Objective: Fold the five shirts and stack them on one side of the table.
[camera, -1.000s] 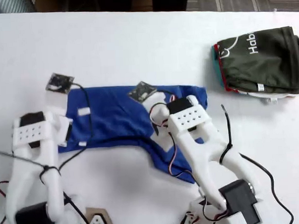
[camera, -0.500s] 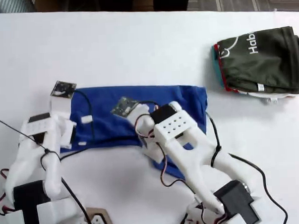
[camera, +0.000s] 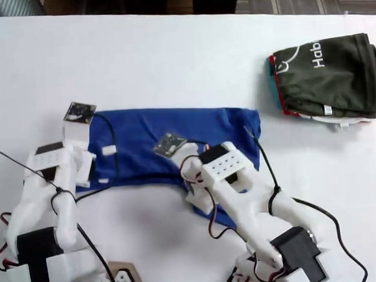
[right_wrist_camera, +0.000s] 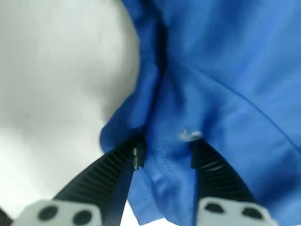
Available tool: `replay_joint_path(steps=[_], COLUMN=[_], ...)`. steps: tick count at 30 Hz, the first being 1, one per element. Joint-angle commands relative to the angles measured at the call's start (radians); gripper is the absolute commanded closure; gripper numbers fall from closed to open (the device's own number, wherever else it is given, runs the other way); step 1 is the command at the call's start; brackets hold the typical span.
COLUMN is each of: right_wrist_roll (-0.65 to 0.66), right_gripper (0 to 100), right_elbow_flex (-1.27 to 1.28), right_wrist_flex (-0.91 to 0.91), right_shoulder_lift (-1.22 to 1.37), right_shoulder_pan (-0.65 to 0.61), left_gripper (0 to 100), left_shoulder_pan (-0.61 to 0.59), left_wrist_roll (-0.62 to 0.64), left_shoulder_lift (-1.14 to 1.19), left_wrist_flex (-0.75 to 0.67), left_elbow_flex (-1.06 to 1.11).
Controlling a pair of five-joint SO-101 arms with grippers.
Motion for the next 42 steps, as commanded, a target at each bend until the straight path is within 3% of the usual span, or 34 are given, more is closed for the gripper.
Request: replay_joint_path(steps=[1,3,8,19,29,34,42], right_wrist_roll=[0.000,0.000,0.000,-0.008,-0.003,-0.002,0.037], right_gripper=[90.9,98.9,97.9,97.9,97.9,97.7,80.0], right_elbow_flex=[0.002,-0.002,-0.083,-0.298,-0.299,-0.288,-0.295], right_wrist_flex=[-0.053,-0.073,-0.007,0.249,0.314,0.298,0.340], right_shoulder_lift=[0.004,-0.007,-0.007,-0.007,-0.007,0.004,-0.008], right_shoulder_pan=[0.073,0.120,0.182,0.174,-0.035,-0.064,-0.065], left_gripper=[97,97,97,97,97,97,97], left_shoulder_pan=[0.008,0.008,0.008,0.011,0.012,0.012,0.012], left_wrist_roll=[0.011,0.011,0.011,0.008,0.011,0.011,0.008], left_shoulder_lift=[-0.003,-0.003,-0.003,-0.003,-0.003,-0.003,-0.003], left_wrist_flex=[-0.006,-0.006,-0.006,-0.006,-0.018,-0.018,-0.018], left_elbow_flex=[-0.018,-0.018,-0.018,-0.018,-0.018,-0.016,-0.016])
